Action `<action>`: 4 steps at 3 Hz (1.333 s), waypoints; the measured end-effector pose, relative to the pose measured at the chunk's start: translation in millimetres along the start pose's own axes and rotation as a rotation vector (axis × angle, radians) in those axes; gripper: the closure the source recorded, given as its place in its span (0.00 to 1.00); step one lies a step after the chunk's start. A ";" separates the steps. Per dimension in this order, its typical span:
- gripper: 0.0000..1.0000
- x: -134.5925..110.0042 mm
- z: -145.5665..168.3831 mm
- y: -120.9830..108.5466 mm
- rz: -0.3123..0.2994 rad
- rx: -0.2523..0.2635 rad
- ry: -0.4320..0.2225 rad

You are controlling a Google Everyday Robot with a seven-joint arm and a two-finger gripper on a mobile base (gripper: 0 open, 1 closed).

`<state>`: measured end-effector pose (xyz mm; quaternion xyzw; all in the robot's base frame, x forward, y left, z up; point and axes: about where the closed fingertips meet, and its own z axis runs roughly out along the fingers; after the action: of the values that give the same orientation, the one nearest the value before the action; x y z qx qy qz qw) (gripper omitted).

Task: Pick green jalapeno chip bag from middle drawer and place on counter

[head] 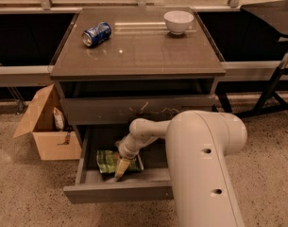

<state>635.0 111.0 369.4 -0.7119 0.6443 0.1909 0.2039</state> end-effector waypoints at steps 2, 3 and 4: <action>0.63 0.4 6.6 1.5 0.004 -0.015 0.005; 0.86 -1.5 -2.1 3.3 -0.003 -0.005 -0.004; 1.00 -15.2 -36.9 12.2 -0.047 0.022 -0.087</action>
Offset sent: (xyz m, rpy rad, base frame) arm 0.0022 0.0007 -0.0055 -0.0069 0.0200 0.0005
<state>621.7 102.9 408.0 -0.7155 0.6201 0.2097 0.2441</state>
